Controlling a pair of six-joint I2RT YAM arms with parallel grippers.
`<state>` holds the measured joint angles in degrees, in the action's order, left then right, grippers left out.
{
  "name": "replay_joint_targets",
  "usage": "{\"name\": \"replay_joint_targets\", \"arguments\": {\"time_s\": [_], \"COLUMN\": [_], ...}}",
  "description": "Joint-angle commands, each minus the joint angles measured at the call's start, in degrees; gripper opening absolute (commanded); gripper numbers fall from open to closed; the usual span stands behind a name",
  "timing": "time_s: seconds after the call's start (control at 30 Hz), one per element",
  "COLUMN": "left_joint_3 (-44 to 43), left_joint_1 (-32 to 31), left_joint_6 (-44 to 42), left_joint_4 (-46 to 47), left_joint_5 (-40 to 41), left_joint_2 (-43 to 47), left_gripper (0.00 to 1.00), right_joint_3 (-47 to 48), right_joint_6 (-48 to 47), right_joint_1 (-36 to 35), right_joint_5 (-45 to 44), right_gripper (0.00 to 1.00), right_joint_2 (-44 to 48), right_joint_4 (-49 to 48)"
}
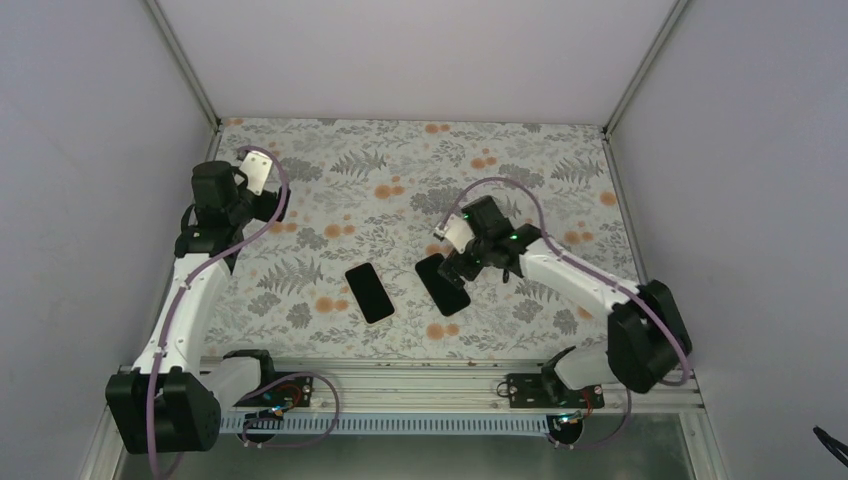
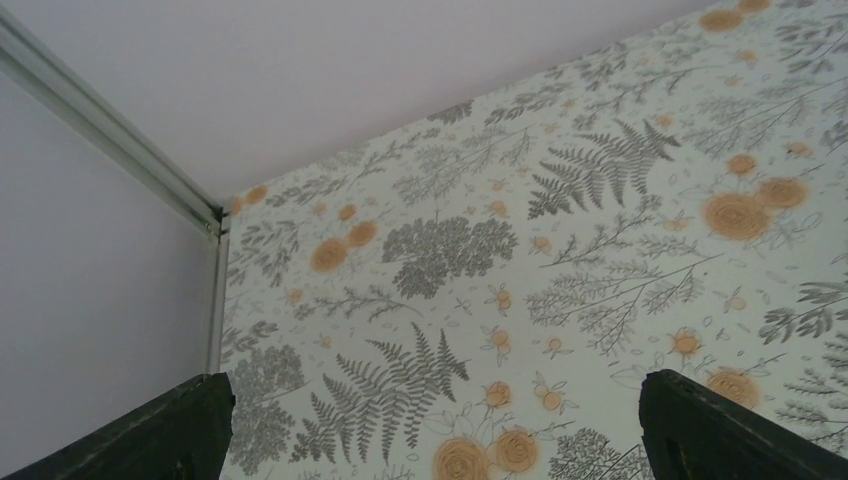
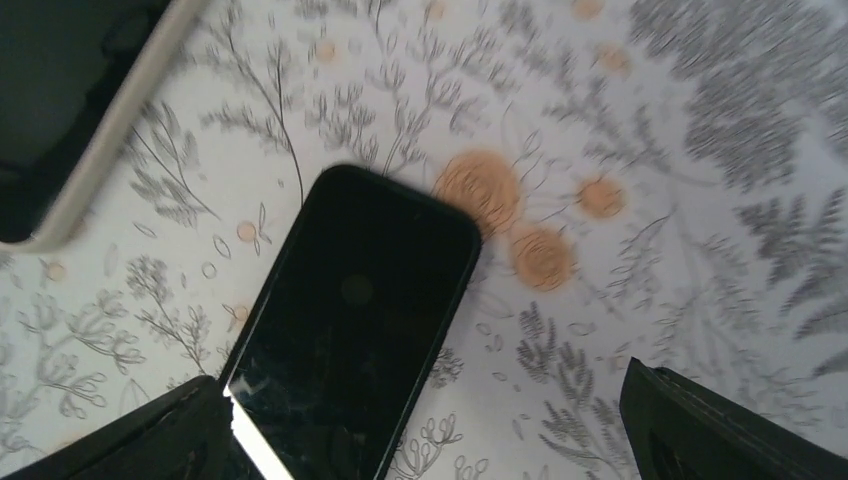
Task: Take the phone out of the phone case
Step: Pick up the phone at the center of the board.
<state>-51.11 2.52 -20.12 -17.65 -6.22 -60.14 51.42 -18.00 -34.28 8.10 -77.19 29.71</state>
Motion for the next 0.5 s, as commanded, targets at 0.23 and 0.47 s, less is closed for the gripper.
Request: {"name": "replay_joint_targets", "arguments": {"time_s": [0.23,0.47], "left_joint_3": [0.9,1.0], "left_joint_1": [0.5,0.5], "left_joint_6": [-0.6,-0.5], "left_joint_4": [0.7,0.6], "left_joint_5": [3.9,4.3], "left_joint_2": [-1.7,-3.0], "left_gripper": [1.0,1.0], "right_joint_3": [4.7,7.0], "right_joint_6": [6.5,8.5], "right_joint_1": [-9.8,-11.2], "right_joint_5": [-7.4,-12.8], "right_gripper": [1.0,1.0], "right_joint_2": [-14.3,-20.9], "right_joint_4": [2.5,3.7]}}
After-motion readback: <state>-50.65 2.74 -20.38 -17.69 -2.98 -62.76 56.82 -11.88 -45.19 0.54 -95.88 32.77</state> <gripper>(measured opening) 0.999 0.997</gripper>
